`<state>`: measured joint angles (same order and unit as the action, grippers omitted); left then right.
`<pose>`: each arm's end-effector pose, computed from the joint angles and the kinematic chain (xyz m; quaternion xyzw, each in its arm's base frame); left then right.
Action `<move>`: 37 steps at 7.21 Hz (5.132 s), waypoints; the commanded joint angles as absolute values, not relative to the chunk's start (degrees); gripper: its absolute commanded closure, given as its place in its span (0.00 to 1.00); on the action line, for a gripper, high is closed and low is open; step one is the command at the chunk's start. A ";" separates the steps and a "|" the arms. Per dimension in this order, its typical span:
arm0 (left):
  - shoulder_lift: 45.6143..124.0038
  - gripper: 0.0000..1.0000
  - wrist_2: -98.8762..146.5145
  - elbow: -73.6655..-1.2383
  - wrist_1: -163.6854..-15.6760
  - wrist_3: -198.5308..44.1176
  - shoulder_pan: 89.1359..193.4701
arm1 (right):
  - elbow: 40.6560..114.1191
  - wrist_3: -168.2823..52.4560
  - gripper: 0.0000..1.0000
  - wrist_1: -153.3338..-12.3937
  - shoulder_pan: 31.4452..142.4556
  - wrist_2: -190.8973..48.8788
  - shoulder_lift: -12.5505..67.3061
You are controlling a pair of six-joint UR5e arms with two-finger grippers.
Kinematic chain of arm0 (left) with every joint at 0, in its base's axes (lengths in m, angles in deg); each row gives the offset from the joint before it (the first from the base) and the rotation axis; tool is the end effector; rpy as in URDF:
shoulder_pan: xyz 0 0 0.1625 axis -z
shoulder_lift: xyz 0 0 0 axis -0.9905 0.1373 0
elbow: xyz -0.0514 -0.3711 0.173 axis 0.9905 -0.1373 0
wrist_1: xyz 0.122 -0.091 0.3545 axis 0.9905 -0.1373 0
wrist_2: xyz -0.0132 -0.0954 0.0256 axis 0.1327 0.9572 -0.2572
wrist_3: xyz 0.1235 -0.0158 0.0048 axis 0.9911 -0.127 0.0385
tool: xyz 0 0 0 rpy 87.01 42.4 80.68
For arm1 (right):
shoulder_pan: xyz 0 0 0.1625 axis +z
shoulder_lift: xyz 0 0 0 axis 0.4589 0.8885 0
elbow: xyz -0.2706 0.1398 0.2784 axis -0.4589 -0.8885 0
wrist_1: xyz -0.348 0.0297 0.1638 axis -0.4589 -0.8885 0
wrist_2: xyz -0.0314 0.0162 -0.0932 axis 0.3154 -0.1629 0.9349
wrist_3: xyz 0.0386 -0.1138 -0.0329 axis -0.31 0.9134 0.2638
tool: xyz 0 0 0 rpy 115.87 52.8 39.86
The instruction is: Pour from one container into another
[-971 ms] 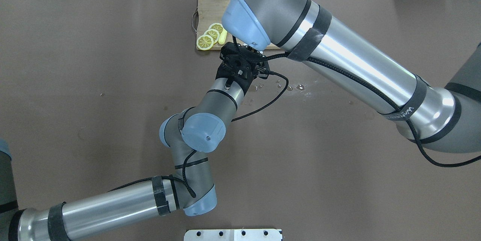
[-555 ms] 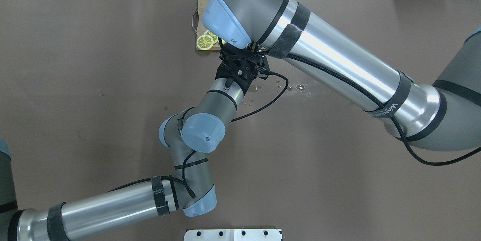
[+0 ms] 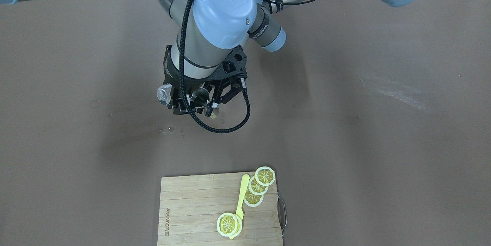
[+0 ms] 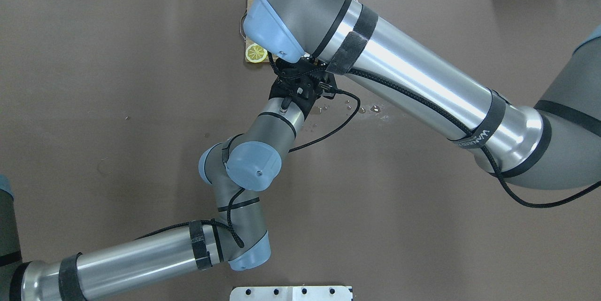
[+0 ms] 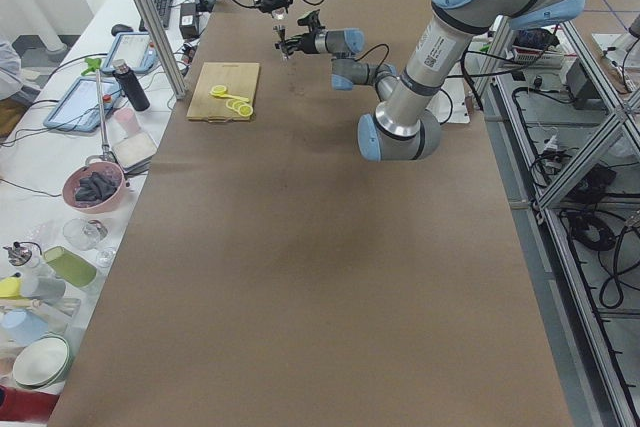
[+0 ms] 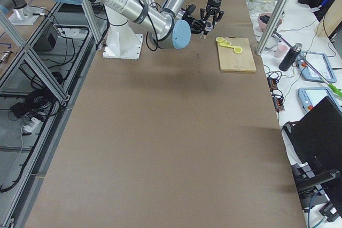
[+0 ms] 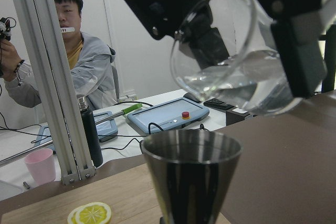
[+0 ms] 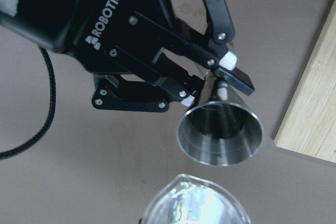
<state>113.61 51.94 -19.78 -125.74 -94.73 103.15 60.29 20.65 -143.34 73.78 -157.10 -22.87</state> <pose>0.5805 -0.4527 0.1402 0.6175 0.3814 -0.0379 0.6869 -0.4198 -0.5761 0.1002 0.1033 -0.1509 -0.7909 0.5840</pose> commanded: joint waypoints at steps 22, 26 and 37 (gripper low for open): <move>113.56 1.00 51.86 -20.13 -126.07 -93.15 103.29 | 79.30 21.96 1.00 -126.29 92.61 -186.04 -0.63; 100.85 1.00 51.94 -27.32 -137.98 -87.02 104.69 | 85.37 14.26 1.00 -108.84 93.68 -195.19 13.26; 55.56 1.00 50.50 -27.18 -177.07 -89.01 108.83 | 80.04 3.78 1.00 -58.11 91.14 -206.98 38.51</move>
<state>56.68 54.83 -29.37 -177.77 -87.99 109.20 82.08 4.99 -63.83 92.05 -206.89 37.87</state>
